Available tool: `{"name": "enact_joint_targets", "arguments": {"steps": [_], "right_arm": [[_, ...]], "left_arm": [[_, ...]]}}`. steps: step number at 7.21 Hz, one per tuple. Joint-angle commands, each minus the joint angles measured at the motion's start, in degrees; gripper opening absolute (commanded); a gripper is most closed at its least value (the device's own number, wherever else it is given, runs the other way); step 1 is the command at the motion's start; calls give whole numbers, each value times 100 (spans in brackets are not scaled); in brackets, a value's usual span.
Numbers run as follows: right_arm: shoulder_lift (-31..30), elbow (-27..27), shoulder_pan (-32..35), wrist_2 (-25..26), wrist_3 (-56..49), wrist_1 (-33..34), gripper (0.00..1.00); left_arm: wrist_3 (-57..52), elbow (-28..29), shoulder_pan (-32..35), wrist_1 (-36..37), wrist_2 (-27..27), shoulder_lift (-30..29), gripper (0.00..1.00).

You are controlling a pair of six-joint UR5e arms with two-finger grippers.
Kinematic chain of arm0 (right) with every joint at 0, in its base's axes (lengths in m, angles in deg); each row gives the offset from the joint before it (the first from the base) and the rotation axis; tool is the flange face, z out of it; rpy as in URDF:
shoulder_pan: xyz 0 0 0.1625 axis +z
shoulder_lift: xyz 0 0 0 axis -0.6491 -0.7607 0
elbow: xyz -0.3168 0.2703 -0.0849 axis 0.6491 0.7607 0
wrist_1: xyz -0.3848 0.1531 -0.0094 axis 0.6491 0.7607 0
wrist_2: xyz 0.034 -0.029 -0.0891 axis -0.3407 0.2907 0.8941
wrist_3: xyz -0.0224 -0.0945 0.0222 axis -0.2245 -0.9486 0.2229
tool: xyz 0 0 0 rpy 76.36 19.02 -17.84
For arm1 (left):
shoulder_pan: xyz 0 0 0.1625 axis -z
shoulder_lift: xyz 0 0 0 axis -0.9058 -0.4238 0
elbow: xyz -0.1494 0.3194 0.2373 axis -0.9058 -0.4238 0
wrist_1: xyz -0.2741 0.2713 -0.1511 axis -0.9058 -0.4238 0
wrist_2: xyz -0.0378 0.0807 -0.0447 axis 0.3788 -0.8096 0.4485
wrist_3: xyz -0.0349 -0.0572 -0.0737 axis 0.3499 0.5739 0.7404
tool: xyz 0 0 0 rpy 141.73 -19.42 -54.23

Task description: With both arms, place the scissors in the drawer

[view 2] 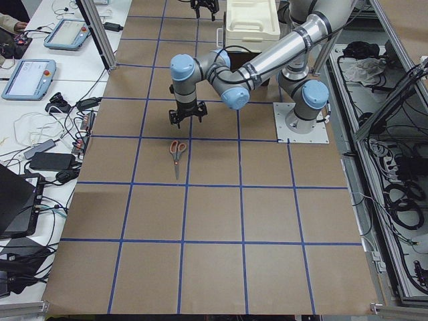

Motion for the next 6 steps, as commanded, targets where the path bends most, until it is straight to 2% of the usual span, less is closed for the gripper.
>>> {"name": "enact_joint_targets", "arguments": {"steps": [1,3,4,6], "right_arm": [[278,76,5,12,-1008,-517,100],[873,750,5,47,-1903,-1175,99],[1007,823,5,108,-2647,-1196,97],[1192,824,14,283,-3381,-1196,94]], "left_arm": [[-1509,13,-259,803,-33,-709,100],[-2197,127,-259,1219,11,-1229,100],[-2199,127,-259,1229,20,-1379,100],[-2190,127,-259,1229,28,-1538,100]]}}
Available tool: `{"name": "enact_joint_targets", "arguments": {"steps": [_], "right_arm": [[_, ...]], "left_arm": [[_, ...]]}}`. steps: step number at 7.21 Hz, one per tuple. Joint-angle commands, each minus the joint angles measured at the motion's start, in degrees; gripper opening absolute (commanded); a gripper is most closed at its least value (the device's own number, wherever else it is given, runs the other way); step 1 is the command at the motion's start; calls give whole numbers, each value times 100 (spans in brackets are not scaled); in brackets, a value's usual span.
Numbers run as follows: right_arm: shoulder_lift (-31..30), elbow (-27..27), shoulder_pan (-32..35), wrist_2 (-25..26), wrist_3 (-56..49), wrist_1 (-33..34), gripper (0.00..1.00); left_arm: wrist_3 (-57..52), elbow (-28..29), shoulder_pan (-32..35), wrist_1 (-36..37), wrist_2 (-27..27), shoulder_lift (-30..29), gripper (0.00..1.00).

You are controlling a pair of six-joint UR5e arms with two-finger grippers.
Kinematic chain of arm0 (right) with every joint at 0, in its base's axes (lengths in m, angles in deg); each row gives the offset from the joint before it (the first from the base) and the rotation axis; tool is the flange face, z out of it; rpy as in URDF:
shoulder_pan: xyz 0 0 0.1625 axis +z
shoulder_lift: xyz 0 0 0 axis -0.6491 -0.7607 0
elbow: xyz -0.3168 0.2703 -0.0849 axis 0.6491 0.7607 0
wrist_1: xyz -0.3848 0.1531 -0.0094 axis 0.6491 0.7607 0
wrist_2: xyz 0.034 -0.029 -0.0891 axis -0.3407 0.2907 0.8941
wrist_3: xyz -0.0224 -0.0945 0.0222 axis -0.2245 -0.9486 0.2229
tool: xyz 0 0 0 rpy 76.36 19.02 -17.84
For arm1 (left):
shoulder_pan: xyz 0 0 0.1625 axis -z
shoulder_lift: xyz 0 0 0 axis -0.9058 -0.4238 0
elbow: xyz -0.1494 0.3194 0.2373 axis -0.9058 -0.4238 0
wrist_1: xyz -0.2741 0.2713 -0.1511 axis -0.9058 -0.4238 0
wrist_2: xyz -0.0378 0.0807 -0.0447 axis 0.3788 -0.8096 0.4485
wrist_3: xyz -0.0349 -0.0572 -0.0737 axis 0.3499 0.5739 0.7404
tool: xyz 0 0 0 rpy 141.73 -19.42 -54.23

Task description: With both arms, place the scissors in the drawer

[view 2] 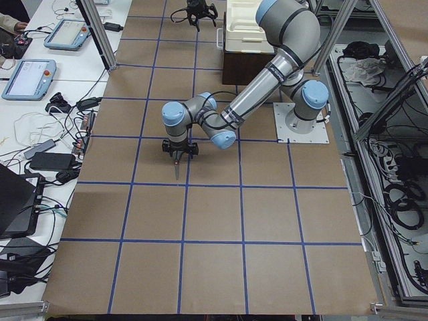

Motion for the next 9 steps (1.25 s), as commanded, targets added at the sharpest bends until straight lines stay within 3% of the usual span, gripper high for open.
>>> {"name": "enact_joint_targets", "arguments": {"steps": [1,3,6,8,9], "right_arm": [[193,8,7,142,-474,-116,90],[255,-44,7,134,-448,-248,91],[290,-193,7,125,-360,-319,92],[299,-325,7,151,-360,-301,95],[343,-335,7,143,-351,-319,95]], "left_arm": [[12,64,-1,10,174,-135,100],[491,406,-1,-60,334,-328,99],[1197,425,16,-52,554,-531,99],[1119,399,16,-43,545,-557,97],[1154,399,16,-17,519,-549,78]]}}
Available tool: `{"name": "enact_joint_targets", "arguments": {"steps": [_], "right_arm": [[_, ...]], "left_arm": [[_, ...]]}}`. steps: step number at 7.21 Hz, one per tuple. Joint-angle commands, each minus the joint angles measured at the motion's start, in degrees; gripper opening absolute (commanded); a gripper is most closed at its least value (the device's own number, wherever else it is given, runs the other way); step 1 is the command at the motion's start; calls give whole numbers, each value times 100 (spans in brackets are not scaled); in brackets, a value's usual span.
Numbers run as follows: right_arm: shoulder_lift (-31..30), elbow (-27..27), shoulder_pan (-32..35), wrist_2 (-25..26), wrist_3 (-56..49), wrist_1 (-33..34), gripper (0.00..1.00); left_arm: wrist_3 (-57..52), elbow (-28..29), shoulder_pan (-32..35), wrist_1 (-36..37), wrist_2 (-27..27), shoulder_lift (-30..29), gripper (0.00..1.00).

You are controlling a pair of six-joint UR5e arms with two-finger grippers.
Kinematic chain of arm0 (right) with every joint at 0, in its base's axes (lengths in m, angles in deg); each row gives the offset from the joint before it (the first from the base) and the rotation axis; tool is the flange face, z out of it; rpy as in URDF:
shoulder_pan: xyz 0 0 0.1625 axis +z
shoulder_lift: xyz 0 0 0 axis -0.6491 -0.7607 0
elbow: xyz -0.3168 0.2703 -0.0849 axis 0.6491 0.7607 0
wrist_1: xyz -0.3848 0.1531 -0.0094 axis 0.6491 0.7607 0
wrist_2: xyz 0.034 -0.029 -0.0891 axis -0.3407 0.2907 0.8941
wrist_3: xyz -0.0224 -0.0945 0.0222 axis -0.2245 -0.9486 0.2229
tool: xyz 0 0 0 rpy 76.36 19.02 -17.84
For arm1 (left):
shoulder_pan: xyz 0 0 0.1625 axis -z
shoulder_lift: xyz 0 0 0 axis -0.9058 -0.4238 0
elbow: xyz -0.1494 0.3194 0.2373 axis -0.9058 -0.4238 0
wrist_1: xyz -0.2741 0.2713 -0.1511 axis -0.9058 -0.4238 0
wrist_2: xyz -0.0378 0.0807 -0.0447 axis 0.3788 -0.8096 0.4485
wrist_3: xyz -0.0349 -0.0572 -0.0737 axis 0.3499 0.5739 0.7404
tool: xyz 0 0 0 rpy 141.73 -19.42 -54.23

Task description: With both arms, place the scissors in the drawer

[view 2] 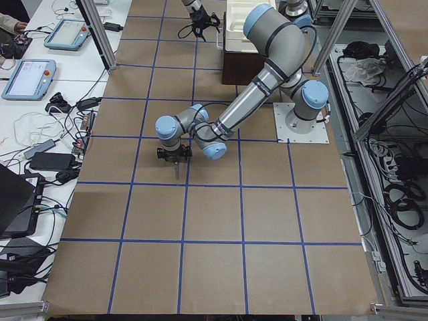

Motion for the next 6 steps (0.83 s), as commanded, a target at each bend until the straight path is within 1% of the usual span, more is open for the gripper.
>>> {"name": "enact_joint_targets", "arguments": {"steps": [1,3,6], "right_arm": [[55,-32,0,-12,7,-11,96],[108,-32,0,-38,16,-11,98],[169,-32,0,-73,208,24,96]], "left_arm": [[9,-4,18,53,-49,-3,55],[9,-4,18,53,-58,-3,29],[-17,-4,27,53,-75,41,15]]}}
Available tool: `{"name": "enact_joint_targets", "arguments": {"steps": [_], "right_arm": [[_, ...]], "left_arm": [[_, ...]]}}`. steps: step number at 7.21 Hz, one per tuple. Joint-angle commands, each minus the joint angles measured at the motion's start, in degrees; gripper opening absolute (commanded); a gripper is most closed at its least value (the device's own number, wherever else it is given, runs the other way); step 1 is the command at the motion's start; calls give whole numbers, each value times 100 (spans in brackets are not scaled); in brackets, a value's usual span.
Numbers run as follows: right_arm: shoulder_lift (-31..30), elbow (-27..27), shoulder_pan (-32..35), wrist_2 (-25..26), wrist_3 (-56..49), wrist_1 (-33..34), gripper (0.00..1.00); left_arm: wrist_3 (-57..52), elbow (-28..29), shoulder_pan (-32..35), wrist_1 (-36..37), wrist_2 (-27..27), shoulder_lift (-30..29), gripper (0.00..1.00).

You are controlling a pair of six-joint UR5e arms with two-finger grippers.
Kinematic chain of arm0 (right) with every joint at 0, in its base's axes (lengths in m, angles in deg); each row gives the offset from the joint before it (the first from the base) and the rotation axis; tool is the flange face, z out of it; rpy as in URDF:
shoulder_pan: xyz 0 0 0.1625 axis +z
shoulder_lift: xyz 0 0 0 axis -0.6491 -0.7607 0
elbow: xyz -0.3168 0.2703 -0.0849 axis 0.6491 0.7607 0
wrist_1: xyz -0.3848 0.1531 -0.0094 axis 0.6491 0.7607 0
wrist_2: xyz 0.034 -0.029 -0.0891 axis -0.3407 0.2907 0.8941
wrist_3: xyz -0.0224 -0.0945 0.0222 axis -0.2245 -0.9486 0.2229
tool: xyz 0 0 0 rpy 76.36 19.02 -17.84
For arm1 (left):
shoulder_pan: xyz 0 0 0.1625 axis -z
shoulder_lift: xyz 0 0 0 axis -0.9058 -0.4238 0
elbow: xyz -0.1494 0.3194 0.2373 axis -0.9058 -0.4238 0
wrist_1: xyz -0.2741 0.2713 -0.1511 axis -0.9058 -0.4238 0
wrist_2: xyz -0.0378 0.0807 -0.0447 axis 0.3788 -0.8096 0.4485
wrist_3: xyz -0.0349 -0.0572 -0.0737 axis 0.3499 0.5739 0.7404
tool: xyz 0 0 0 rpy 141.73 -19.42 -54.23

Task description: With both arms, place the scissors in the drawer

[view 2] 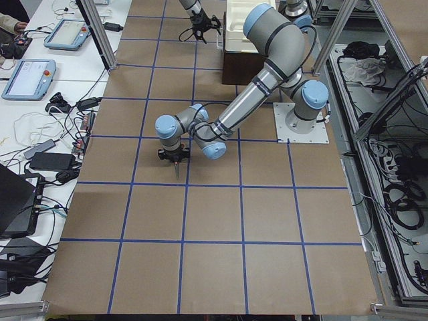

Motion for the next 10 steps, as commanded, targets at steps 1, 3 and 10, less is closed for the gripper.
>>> {"name": "enact_joint_targets", "arguments": {"steps": [1,3,10], "right_arm": [[57,0,0,76,523,-2,91],[57,-88,9,173,606,59,78],[275,437,9,253,580,463,70]], "left_arm": [[-19,9,19,0,-8,63,13],[-20,53,177,-9,-60,221,12],[59,71,415,-263,-140,600,12]]}}
